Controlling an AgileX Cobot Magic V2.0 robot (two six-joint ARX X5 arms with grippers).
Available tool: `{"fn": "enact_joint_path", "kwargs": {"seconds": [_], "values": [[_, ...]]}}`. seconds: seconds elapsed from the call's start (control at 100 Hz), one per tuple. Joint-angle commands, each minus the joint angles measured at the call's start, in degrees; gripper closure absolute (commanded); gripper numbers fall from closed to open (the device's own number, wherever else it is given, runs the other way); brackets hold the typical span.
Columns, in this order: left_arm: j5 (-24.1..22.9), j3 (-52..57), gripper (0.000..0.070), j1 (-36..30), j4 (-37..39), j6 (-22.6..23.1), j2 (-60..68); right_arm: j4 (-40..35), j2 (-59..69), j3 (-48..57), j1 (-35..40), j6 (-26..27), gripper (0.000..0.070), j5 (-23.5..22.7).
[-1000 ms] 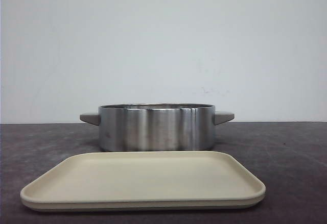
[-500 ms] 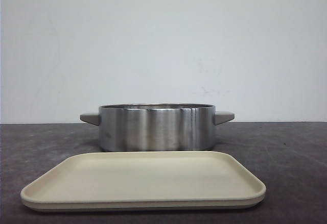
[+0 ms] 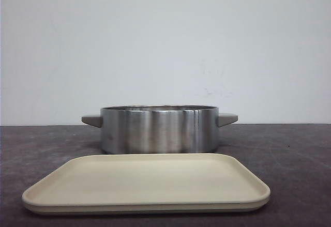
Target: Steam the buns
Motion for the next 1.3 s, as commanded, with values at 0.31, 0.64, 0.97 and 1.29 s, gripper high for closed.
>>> {"fn": "enact_joint_path", "kwargs": {"seconds": [0.31,0.64,0.97,1.29], "values": [[0.22,-9.18,0.07,3.02,2.91,1.92,-2.34,0.15,0.02,-0.15,0.13,-0.61,0.0694,-0.02],[-0.39,-12.02,0.07,3.26,-2.21,3.1,-4.9,0.15,0.02,-0.15,0.13,-0.61,0.0694,0.02],[-2.36,-12.02,0.07,3.98,-7.28,3.28,-4.9,0.15,0.02,-0.15,0.13,-0.61,0.0694,0.02],[-2.36,-12.0,0.07,4.09,-7.02,2.8,-4.9,0.15,0.02,-0.15,0.13,-0.61,0.0694,0.0]]}}
